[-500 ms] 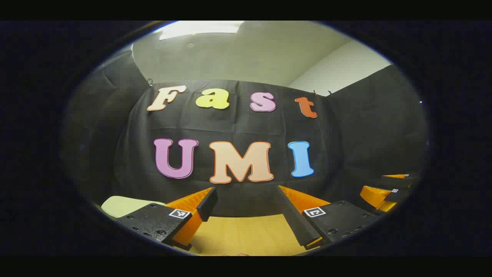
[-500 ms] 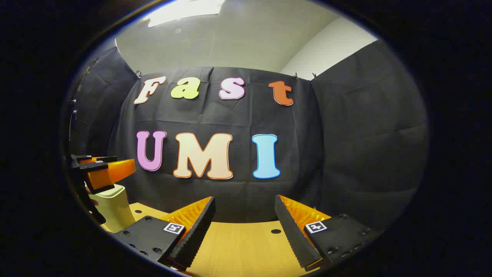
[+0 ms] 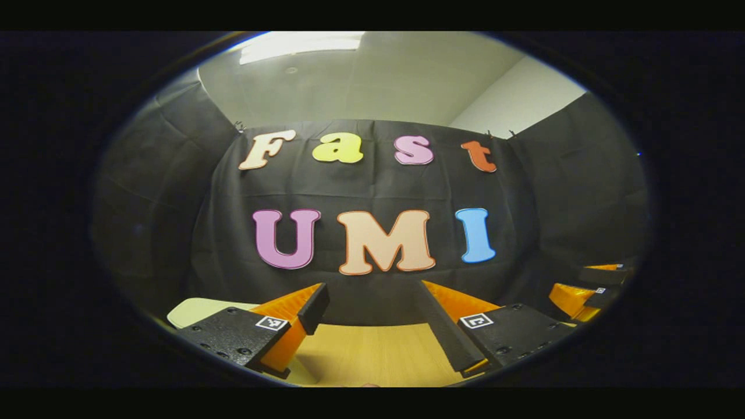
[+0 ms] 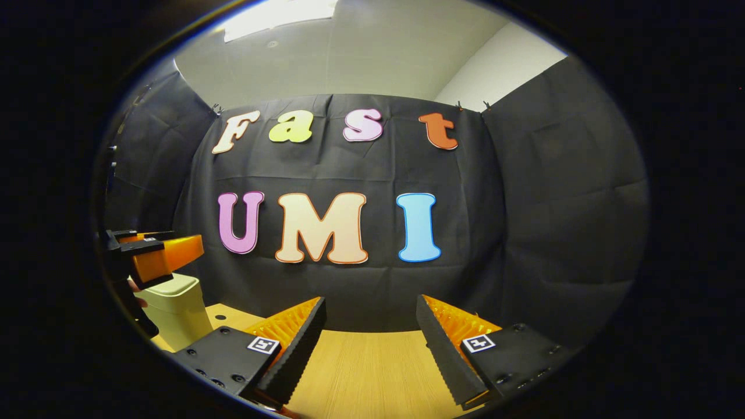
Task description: Press the lid of the desktop garbage bin to open it, pick up the crumpled paper on the desktop and throw it into the bin, then pick up the pop can on the desktop and drop it into the bin, and finally close the garbage bin lid.
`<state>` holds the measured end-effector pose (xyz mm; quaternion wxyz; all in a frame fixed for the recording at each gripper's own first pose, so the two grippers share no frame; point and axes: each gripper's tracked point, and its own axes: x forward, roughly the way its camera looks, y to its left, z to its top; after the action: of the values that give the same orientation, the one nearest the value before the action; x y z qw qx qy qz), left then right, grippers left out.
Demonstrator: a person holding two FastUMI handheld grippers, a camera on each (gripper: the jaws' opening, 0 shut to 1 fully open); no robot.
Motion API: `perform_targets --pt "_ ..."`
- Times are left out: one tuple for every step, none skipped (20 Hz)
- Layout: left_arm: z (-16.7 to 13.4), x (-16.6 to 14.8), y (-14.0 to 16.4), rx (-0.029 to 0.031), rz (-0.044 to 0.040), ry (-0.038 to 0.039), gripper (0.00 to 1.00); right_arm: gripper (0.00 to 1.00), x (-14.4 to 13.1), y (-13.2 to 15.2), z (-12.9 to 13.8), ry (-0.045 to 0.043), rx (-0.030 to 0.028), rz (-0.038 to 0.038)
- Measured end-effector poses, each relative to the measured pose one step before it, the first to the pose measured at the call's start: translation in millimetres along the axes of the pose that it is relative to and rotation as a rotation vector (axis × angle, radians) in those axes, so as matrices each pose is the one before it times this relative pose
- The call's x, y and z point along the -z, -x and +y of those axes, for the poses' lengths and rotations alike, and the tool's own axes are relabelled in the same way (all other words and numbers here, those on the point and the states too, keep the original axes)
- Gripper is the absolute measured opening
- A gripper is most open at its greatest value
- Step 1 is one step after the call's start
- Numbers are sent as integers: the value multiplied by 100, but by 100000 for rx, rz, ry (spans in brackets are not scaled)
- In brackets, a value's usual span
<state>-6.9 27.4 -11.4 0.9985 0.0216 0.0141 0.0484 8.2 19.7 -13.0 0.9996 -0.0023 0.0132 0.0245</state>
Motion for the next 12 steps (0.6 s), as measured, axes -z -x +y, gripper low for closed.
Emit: perform_targets --pt "298 212 -11 -1186 703 -979 91 98 -71 57 -38 166 132 -20" --pt "149 408 -40 -573 780 -757 93 98 59 105 -212 346 460 -232" --pt "114 229 -64 -336 696 -375 91 98 112 77 -324 150 651 53" --pt "137 251 -57 -409 758 -134 91 98 -13 84 -170 -81 367 61" --pt "138 251 1 -522 968 81 91 98 -35 19 -133 -193 255 288" --pt "118 303 -89 -727 747 190 91 98 -2 -64 -174 -126 171 305" --pt "19 66 51 -475 470 298 92 98 205 14 -124 44 147 437" --pt "114 -16 83 -380 90 213 93 98 53 -47 -116 115 20 510" --pt "46 -66 61 -284 -111 -179 93 98 74 -71 -52 274 -155 391" --pt "125 -115 31 -302 -392 -566 93 98 -35 -48 18 395 -143 51" --pt "253 -279 -23 -653 -894 -1010 93 98 -82 -2 -7 500 -146 -109" --pt "244 -160 99 -759 -608 -1007 91 98 24 -120 84 274 -429 -97"
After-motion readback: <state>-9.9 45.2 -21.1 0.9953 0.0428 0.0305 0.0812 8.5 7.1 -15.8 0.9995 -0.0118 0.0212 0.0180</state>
